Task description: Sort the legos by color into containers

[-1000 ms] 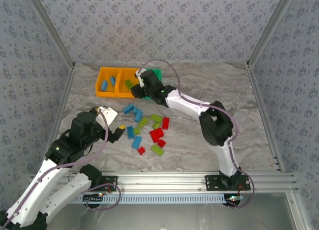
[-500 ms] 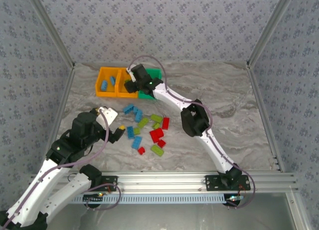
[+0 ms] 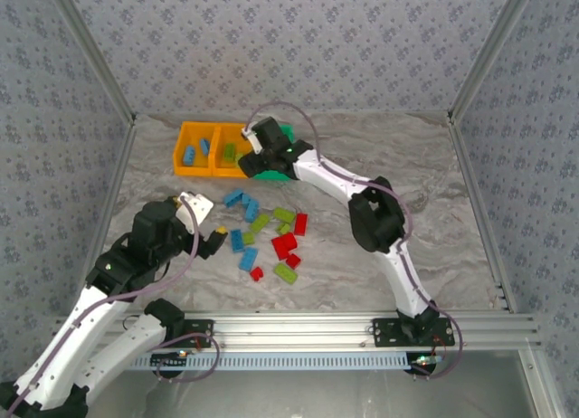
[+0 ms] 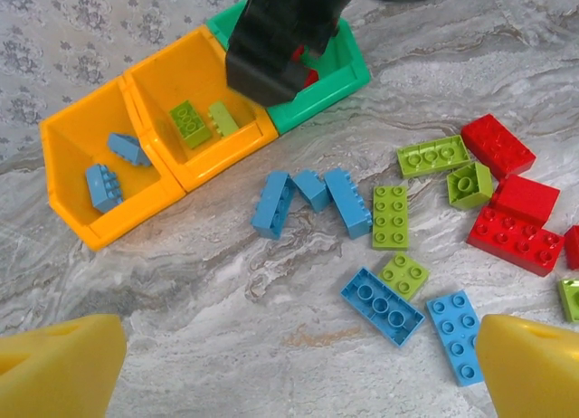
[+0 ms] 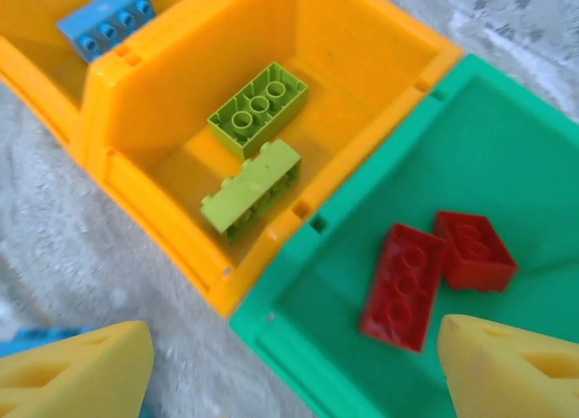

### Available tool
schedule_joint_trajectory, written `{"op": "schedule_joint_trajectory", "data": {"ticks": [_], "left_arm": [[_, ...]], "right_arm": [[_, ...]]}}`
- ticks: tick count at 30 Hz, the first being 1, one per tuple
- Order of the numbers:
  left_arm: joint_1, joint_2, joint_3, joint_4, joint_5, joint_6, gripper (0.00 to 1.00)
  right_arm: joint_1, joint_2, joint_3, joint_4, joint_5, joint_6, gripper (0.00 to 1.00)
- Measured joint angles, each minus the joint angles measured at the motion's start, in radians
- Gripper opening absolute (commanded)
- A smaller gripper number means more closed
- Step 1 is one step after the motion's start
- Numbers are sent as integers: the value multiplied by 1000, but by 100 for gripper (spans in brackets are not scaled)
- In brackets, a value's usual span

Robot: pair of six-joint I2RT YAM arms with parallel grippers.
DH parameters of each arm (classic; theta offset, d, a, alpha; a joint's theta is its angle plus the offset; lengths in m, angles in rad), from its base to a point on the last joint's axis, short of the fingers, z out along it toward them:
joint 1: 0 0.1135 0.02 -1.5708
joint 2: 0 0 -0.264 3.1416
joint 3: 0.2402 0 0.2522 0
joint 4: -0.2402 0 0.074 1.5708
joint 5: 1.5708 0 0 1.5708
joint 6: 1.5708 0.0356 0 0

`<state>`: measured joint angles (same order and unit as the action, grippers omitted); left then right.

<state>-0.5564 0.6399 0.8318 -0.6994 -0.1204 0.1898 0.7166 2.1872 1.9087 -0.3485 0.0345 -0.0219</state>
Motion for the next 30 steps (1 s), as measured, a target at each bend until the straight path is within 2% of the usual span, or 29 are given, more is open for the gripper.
{"op": "schedule_joint_trajectory", "data": {"ticks": [5,9,12,15,21,26,30], "left_arm": [[0,105,33,6,0,-186,99],[0,261,96,54,-21,-387,93],[11,386,97,105,-53,-462,88],[65,551,97,170,-57,-486,83],[188,888,160,219,-47,-434,77],[199,1064,258,233,-24,-351,74],[201,1153,330,232,22,-293,66]], "right_arm": [[3,-316,-297,13,-64,14,88],[19,-625,-575,25,-136,51,95],[33,-823,-758,34,-183,101,99],[42,-972,-909,24,-221,167,100],[43,-1099,-1035,-29,-235,235,100],[27,-1130,-1042,-50,-225,247,100],[18,-1125,-1042,-50,-221,255,100]]}}
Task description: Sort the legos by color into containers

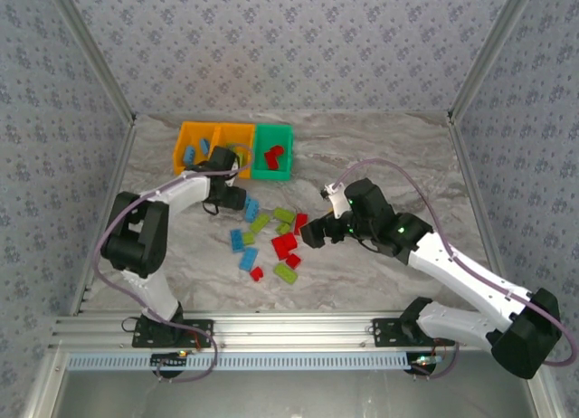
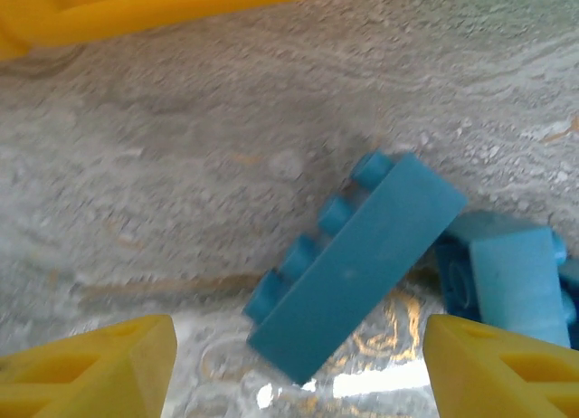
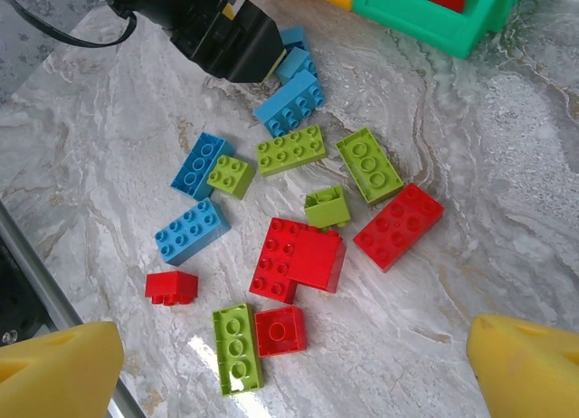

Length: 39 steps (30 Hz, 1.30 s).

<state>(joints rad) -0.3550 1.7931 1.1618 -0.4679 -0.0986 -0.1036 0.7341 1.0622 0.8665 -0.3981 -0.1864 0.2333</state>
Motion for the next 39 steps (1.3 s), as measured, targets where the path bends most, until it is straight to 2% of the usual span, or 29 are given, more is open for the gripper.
{"op": "schedule_joint_trajectory", "data": {"ticks": [9,14,17,20,24,27,30,34,37,39], "left_arm": [[24,122,118,-12,84,58,36],[26,127,120,-32,105,55,24],[26,111,109,-29,113,41,23],[26,31,60,-29,101,15,22],[40,-136,34,0,-11,-37,23],[93,-193,64,53,-93,-64,23],[154,-139,162,79,-157,-76,21],[194,31,336,93,-183,-101,22],[208,154,436,85,-183,-119,30],[215,214,480,69,-179,-132,39]], "right_arm": [[0,49,2,2,4,29,100],[0,57,3,2,-5,50,100],[0,57,5,5,-14,66,100],[2,57,9,8,-19,75,100],[2,49,10,13,-20,85,100],[1,35,10,14,-21,93,100],[0,17,10,29,-36,106,100],[-2,3,10,44,-41,123,100],[-2,2,10,42,-41,135,100],[-2,-1,10,41,-40,141,100]]}}
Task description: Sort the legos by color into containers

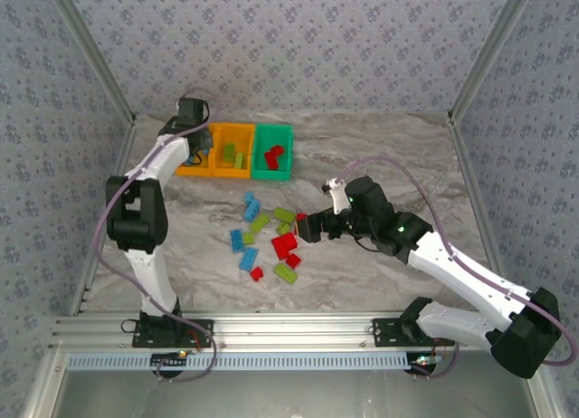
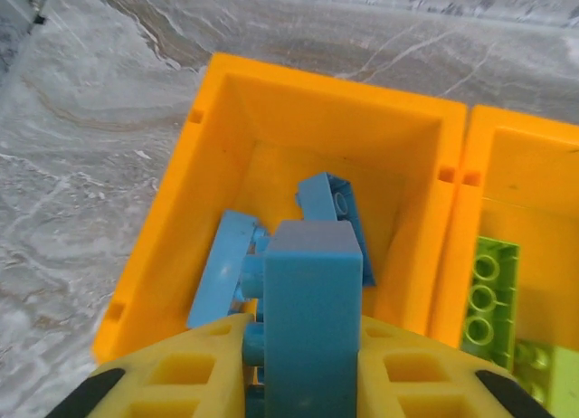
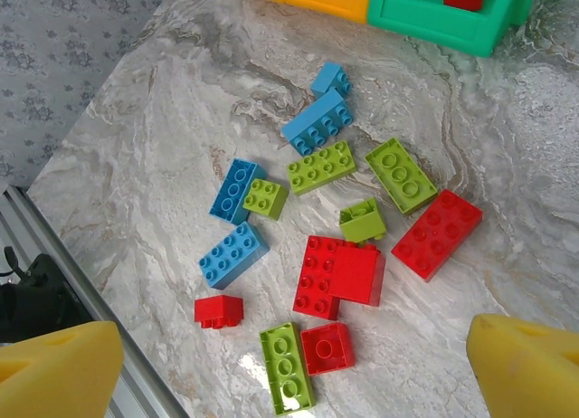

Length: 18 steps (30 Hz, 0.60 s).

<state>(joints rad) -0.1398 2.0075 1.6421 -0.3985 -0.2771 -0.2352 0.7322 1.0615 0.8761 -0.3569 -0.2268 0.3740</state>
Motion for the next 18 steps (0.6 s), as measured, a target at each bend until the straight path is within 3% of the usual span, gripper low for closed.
{"op": "schedule_joint_trajectory", "data": {"ticks": [5,8,14,18], "left_arm": [[18,36,19,-29,9,-13,51],[22,-19,-42,1,46,-30,52],[-26,-317,-299,64,153,-101,52],[-194,-616,-464,88,177,-97,52]], "right_arm": [[-2,-25,0,-16,2,6,100],[-4,-29,0,-14,14,18,100],[-8,32,0,8,115,74,100],[-14,155,4,19,188,137,97]]}}
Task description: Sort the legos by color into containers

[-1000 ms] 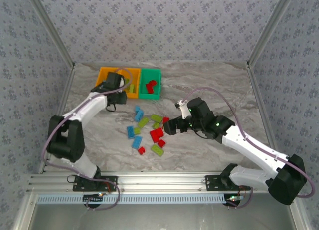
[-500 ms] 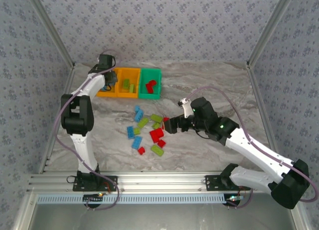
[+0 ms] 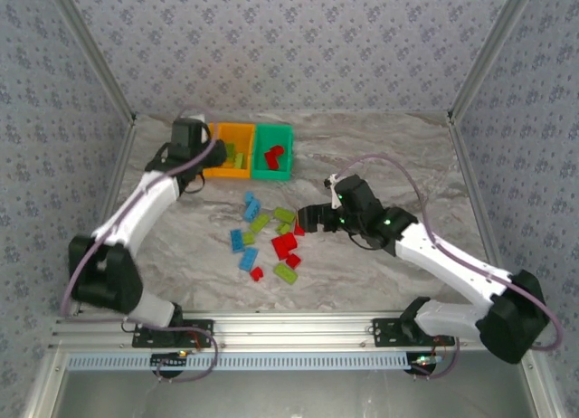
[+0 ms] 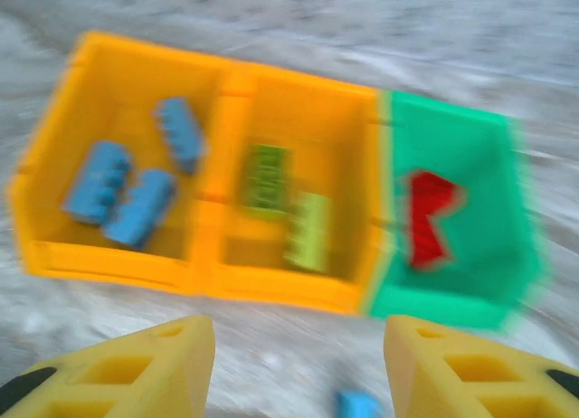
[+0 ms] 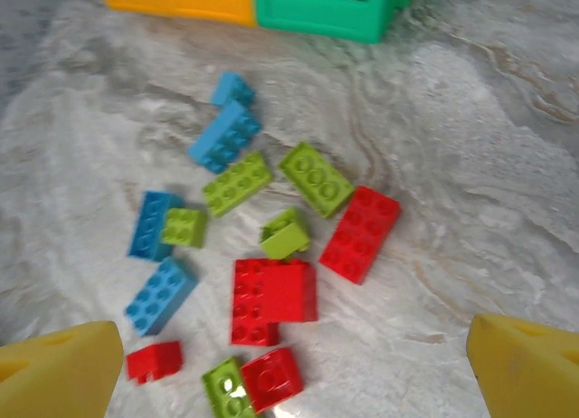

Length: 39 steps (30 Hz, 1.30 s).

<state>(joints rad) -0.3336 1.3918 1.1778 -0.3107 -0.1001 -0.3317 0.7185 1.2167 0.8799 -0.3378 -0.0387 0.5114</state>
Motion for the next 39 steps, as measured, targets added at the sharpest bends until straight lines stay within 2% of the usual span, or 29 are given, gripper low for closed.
{"op": "schedule_joint_trajectory", "data": {"ticks": [3,6,10,13,18,21,25,27,31,35,39], "left_arm": [[-157,-181,-42,-27,10,53,53],[-278,-327,-45,-112,29,132,60],[-381,-450,-45,-280,86,244,70],[-421,-491,-57,-390,151,334,80],[-426,-551,-172,-458,156,445,97],[-426,-558,-220,-459,156,482,99],[-426,-559,-238,-454,164,509,99],[-425,-561,-243,-447,160,518,99],[-410,-567,-266,-441,139,522,99],[-371,-569,-278,-428,100,513,99],[-312,-572,-283,-407,69,494,99]], "right_arm": [[-10,137,32,-3,13,44,90],[-11,286,101,-3,18,86,83],[-6,456,203,-12,21,129,76],[2,543,252,-11,28,153,71],[18,604,259,-16,63,182,67],[32,631,271,-39,101,181,60],[53,651,277,-55,160,181,42],[53,647,267,-53,177,188,40],[53,567,214,-42,194,188,39],[69,401,179,10,227,129,38],[85,263,164,228,234,-1,39]]}}
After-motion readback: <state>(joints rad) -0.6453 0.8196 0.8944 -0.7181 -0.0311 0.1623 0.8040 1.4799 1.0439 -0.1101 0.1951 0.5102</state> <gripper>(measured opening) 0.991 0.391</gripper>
